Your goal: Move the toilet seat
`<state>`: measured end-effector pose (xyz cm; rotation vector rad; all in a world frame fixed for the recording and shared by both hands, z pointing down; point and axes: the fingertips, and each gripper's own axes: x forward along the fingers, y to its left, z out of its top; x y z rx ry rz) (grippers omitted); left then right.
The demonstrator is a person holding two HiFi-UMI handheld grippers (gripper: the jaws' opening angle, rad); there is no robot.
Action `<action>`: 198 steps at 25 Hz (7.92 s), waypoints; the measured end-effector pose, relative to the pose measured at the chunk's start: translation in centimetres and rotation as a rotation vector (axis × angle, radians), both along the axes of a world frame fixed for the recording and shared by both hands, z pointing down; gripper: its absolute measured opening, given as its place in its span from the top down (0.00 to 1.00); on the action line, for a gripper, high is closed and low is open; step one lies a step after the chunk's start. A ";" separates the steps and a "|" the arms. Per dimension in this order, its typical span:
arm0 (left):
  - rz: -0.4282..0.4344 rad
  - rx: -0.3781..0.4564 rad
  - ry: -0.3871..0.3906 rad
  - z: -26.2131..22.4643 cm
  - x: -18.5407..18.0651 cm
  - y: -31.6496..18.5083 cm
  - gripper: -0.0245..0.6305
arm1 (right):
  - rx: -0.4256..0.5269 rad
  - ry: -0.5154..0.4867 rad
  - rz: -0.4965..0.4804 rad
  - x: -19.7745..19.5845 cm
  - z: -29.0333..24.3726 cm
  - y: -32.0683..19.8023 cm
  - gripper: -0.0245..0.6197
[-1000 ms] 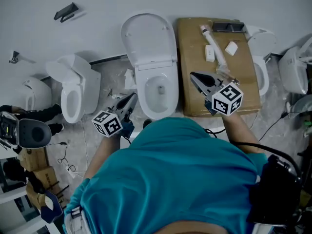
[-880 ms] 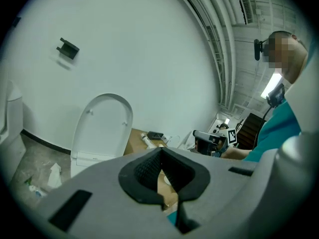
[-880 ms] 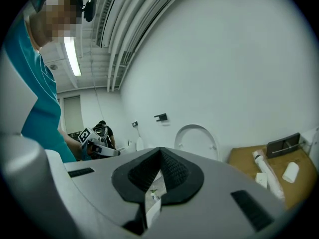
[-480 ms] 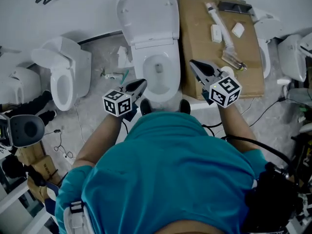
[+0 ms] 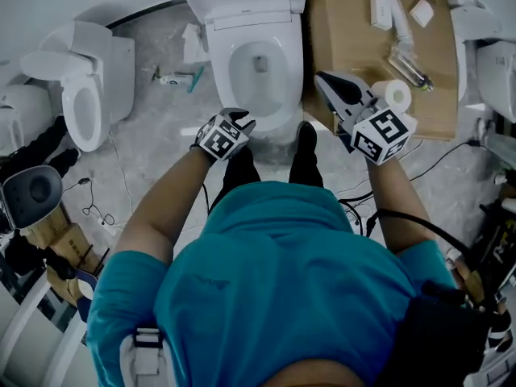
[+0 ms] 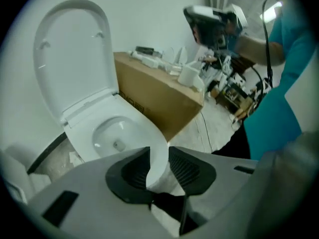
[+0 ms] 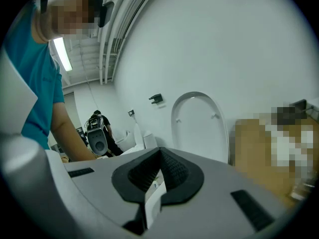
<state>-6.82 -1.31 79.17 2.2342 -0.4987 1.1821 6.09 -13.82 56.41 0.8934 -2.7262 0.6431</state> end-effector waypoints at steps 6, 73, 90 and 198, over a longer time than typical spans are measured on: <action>0.431 0.044 -0.214 11.0 0.9 3.4 0.57 | -0.019 -0.011 -0.003 0.1 4.3 0.1 0.96; 0.776 0.259 -0.345 12.5 -0.2 5.0 0.58 | 0.027 -0.059 0.054 1.7 0.8 0.7 0.96; 0.671 0.333 -0.325 4.8 -0.6 2.4 0.59 | 0.115 -0.048 0.058 1.4 -6.6 -1.4 0.96; 0.118 0.679 -0.163 -16.9 -3.6 -20.8 0.74 | 0.229 -0.023 0.072 1.7 -15.0 -1.9 0.96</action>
